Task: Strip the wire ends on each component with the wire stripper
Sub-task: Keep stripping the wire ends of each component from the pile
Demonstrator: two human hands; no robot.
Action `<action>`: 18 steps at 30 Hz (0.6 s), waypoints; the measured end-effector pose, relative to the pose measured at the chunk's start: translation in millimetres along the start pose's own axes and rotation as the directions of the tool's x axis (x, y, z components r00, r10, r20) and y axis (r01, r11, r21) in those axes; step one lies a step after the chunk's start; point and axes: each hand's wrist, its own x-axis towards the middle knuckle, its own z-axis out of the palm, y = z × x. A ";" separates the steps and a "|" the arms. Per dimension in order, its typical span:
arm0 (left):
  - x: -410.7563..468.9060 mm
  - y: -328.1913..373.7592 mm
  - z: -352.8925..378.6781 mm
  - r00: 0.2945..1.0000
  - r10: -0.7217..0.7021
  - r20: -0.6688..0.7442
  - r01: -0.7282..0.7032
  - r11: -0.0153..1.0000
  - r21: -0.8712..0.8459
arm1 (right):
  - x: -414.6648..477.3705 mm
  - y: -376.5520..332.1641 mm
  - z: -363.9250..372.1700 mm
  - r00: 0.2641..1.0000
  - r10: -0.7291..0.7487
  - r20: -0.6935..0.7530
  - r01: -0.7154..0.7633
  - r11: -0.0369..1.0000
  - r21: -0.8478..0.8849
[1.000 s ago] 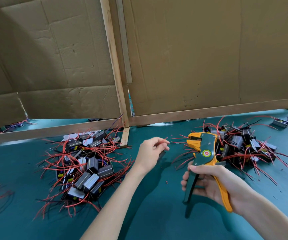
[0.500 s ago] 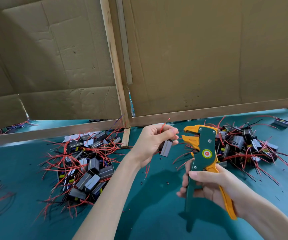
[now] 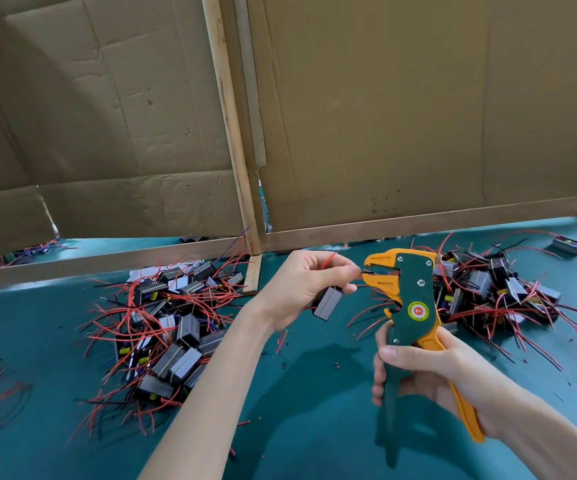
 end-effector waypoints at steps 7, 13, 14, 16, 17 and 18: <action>1.7 -2.2 -3.8 0.998 0.009 0.060 -0.008 1.000 -0.027 | -6.3 5.4 16.4 0.984 0.016 -0.179 -0.019 1.000 -0.019; 5.2 -27.7 -0.7 0.998 0.043 0.048 -0.041 0.999 -0.035 | 2.1 4.5 10.3 0.975 0.026 -0.220 -0.002 0.994 0.109; 5.8 -31.5 0.3 0.998 0.054 0.033 -0.054 0.999 0.007 | 4.0 3.6 8.8 0.980 0.022 -0.199 0.009 0.988 0.155; 6.7 -35.8 1.9 0.997 0.075 -0.009 -0.074 0.993 0.092 | 6.1 3.7 4.9 0.986 0.002 -0.164 0.028 0.984 0.176; 7.1 -36.8 2.6 0.996 0.082 -0.035 -0.077 0.988 0.134 | 6.4 4.0 3.0 0.988 -0.009 -0.156 0.036 0.984 0.174; 7.5 -37.4 3.0 0.994 0.090 -0.058 -0.078 0.981 0.179 | 6.2 4.5 0.9 0.989 -0.016 -0.148 0.042 0.985 0.169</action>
